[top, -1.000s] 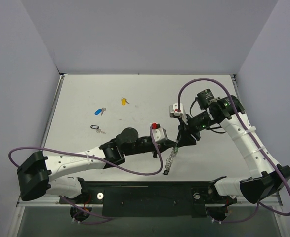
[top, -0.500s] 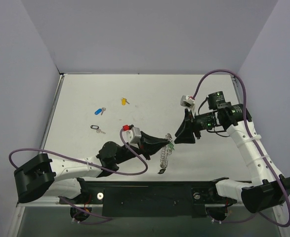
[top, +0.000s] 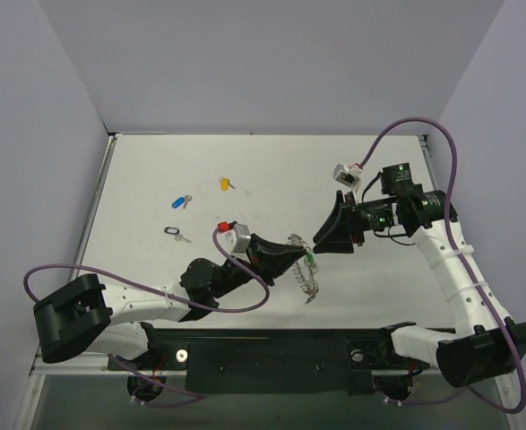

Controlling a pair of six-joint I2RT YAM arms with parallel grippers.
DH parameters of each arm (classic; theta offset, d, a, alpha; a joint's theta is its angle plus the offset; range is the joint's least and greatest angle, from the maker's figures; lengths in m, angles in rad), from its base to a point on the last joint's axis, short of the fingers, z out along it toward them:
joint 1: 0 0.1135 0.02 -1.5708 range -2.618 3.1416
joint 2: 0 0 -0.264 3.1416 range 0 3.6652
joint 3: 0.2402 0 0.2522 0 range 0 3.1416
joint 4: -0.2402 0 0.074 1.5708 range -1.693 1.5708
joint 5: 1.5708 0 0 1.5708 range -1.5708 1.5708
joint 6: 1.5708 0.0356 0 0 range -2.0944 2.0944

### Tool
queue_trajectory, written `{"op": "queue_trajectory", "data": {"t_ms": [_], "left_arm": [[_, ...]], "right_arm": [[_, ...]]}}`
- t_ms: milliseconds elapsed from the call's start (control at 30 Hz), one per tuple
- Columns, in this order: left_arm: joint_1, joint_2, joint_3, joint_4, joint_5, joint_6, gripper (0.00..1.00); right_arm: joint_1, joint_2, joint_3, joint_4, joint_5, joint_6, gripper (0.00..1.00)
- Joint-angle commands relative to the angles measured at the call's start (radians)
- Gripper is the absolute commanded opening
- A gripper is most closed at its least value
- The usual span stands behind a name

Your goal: Put the keys on the keyring

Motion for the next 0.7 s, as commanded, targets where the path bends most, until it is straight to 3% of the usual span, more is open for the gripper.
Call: {"op": "queue_trajectory", "data": {"t_ms": [0,667], "left_arm": [[0.006,-0.018,0.012,0.237,-0.017,-0.038,0.0],[0.021,-0.067,0.013,0.202,0.007,-0.046,0.0]], "right_arm": [[-0.007,-0.028,-0.013,0.038,-0.071,0.027,0.41],[0.002,-0.027,-0.085,0.127,-0.078,0.096,0.37]]}}
